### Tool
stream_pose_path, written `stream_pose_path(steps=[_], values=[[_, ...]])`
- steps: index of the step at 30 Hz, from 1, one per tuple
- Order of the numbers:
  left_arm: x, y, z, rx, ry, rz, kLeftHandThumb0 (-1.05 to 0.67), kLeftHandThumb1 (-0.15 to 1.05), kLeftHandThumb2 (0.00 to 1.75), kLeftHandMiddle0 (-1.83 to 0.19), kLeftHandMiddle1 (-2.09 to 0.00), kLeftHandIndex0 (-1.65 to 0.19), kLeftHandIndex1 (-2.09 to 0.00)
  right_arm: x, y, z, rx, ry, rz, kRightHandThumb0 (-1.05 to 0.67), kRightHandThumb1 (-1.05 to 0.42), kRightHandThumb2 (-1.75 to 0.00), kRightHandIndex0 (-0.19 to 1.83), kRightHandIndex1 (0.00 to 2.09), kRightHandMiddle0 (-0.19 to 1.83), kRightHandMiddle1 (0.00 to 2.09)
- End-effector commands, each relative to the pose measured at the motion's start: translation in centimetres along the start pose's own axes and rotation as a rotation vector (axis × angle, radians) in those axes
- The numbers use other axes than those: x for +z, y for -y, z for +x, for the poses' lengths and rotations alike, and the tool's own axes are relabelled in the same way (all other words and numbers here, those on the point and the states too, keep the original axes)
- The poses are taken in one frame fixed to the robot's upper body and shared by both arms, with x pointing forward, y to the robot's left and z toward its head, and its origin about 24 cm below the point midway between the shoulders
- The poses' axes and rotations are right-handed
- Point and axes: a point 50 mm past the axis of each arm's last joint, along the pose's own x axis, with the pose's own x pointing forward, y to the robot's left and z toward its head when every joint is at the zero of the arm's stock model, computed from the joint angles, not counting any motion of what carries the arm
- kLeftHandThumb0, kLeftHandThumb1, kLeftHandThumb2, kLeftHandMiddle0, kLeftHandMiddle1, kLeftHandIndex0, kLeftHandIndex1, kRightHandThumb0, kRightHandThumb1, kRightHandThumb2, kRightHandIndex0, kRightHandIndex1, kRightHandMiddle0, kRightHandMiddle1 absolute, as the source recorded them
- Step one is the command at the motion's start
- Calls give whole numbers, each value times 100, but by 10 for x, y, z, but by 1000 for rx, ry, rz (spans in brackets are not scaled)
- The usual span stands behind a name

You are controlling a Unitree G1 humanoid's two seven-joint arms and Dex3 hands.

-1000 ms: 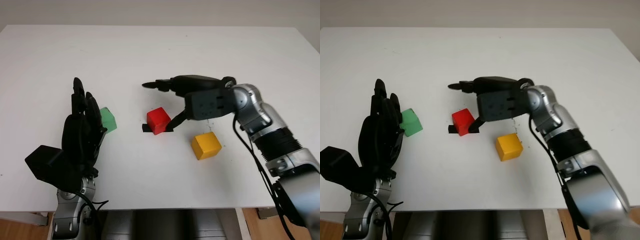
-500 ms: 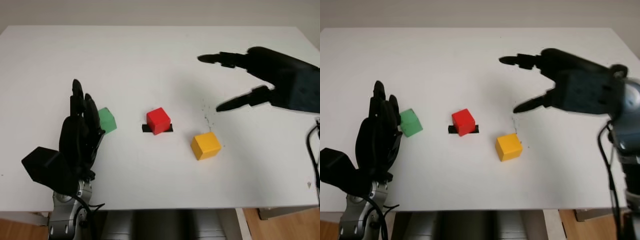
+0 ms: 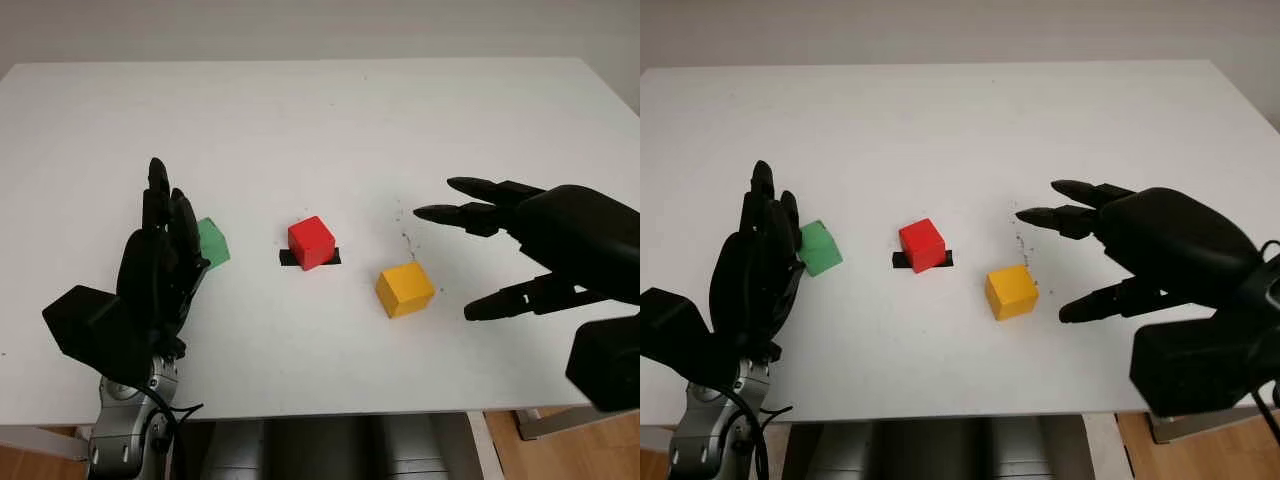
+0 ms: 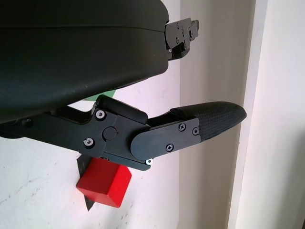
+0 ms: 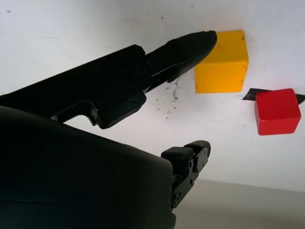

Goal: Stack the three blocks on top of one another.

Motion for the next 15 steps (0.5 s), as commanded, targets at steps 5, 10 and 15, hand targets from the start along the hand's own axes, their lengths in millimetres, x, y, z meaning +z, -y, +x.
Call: stream_pose_path(steps=[5,10,15], values=[[7,-1,2,-10,25,7,-75,105,68,19,0,19,0,6,-29,14,-53,26,46,-73,-91,-5,14,4,38,5],[10,-3,2,1,27,11,-75,105,67,19,0,19,0,9,-37,25,-74,27,75,-71,-92,-5,13,4,38,5],[11,-4,1,-8,25,21,-75,105,66,19,0,19,0,9,-41,30,-100,24,85,-70,-92,-5,13,5,39,6]])
